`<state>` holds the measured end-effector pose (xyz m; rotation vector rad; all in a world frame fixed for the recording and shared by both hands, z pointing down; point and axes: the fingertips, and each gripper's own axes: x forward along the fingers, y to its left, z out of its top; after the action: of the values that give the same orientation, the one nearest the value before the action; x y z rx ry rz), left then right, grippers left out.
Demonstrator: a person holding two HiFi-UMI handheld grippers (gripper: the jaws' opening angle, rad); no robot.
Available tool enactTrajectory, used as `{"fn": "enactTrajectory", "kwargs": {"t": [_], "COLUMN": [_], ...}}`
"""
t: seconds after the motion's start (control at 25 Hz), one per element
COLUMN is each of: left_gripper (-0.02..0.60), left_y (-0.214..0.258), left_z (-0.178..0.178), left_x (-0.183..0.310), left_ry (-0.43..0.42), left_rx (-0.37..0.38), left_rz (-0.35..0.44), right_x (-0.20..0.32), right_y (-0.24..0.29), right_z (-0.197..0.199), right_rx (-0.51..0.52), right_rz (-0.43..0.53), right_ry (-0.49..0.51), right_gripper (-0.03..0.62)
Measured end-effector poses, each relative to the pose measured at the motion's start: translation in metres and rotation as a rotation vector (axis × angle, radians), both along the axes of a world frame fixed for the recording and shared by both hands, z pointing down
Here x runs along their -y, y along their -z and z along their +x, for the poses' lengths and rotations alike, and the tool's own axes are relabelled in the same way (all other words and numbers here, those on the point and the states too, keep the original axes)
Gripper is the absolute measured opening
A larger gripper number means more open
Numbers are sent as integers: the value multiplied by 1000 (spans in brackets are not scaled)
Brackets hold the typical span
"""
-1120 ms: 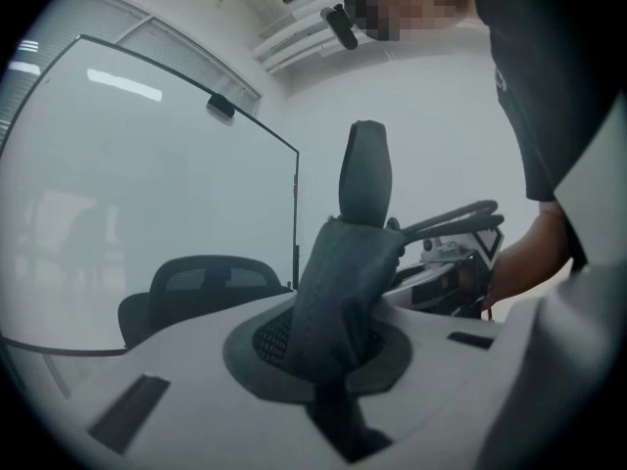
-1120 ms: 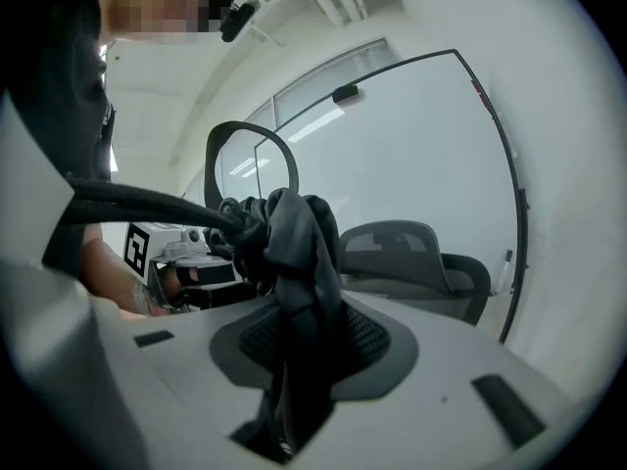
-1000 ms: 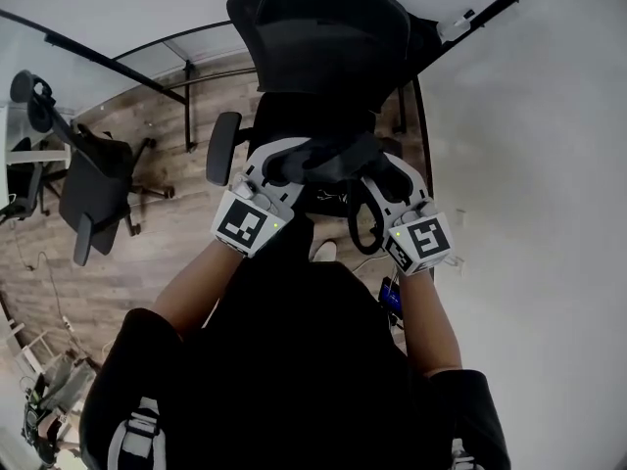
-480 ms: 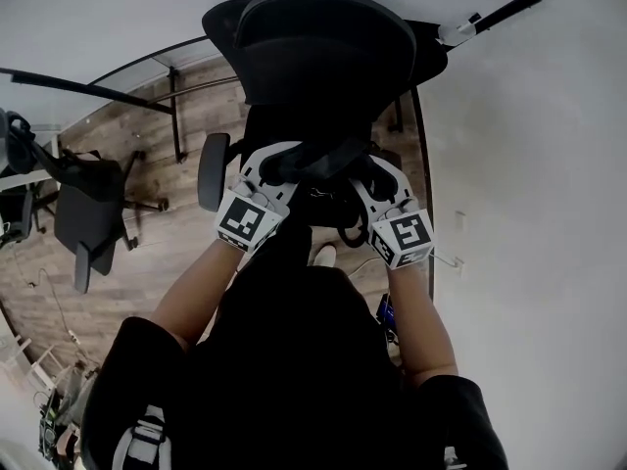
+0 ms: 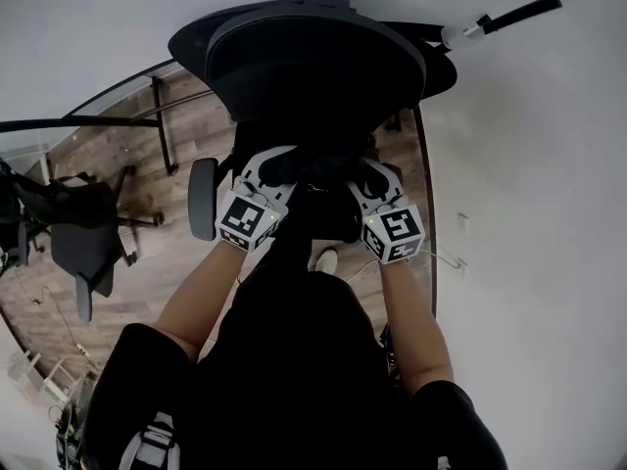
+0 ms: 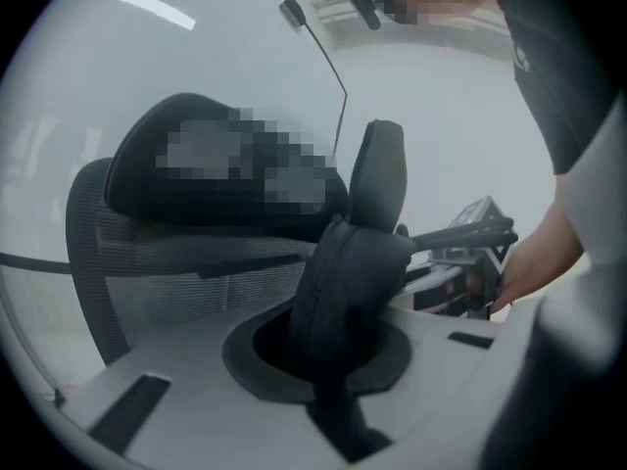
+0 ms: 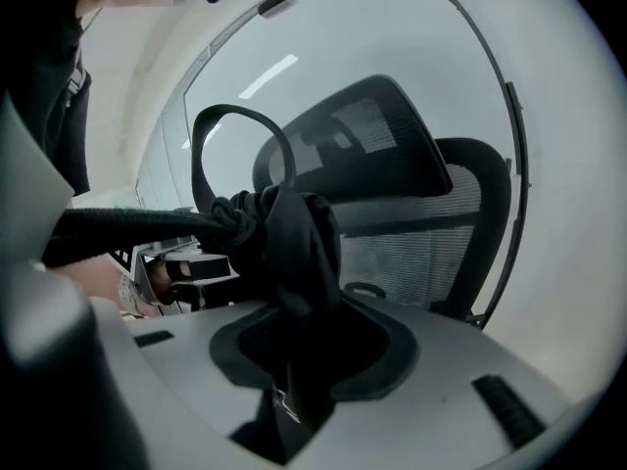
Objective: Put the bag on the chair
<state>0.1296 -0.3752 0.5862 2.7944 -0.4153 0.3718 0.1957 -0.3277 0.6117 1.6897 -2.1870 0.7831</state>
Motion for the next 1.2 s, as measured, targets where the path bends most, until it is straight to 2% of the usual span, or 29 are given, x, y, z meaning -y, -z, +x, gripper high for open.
{"fn": "enactTrajectory", "kwargs": {"t": [0.4,0.56,0.68,0.88,1.04,1.2], "left_gripper": [34,34,34,40,45,122], "left_y": [-93,-111,-123,-144,-154,-163], "left_z": [19,22,27,36,38,30], "left_x": [33,49,68,92,100,105], "left_ry": [-12,-6,6,25,40,50], "left_rx": [103,96,115,206,244,302], "left_rz": [-109,-154,-155,-146,-156,-122], "right_x": [28,45,62,82,89,90], "right_y": [-92,-108,-118,-136,-143,-152], "right_z": [16,21,27,37,41,45], "right_rx": [56,59,49,63,53,41], "right_rz": [-137,-141,-155,-214,-239,-266], "right_ry": [-47,-60,-62,-93,-113,-136], "right_gripper": [106,106,110,124,141,177]}}
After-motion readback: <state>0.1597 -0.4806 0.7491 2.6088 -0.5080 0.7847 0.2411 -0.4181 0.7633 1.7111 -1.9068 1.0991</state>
